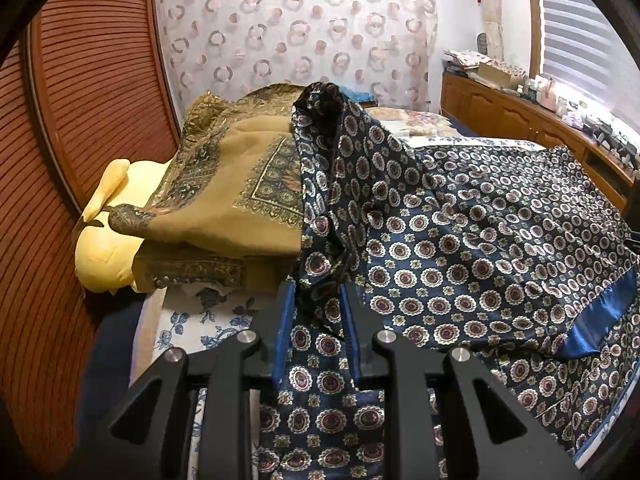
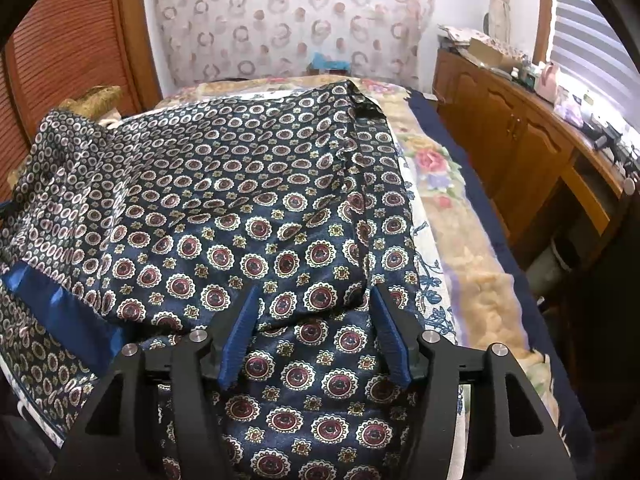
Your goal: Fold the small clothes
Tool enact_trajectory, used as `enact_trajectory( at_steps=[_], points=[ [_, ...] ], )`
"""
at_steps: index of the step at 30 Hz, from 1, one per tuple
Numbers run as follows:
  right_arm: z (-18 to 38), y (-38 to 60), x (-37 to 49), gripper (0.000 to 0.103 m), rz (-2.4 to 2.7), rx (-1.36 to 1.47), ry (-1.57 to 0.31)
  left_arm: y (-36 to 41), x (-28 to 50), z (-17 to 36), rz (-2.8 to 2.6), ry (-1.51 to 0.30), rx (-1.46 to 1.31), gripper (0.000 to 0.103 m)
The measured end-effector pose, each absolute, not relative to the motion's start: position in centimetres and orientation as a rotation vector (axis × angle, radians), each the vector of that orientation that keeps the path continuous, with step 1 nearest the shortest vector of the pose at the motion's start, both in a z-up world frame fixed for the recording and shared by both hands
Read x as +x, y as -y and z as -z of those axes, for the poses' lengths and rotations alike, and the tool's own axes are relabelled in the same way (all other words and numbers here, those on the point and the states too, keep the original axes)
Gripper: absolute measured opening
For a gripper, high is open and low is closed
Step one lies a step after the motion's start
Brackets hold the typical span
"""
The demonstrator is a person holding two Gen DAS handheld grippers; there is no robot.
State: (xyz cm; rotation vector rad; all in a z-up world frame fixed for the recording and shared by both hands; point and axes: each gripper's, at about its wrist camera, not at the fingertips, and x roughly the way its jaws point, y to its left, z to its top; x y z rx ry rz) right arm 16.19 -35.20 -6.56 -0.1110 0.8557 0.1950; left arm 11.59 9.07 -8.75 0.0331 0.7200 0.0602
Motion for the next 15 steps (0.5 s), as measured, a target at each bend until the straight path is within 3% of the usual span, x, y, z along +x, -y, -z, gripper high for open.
enact_trajectory(
  at_steps=[15],
  points=[
    [6.6,35.0,16.0,0.07,-0.172,-0.133,-0.866,-7.8,12.8,9.0,0.008,-0.737,0.071,0.019]
  ],
)
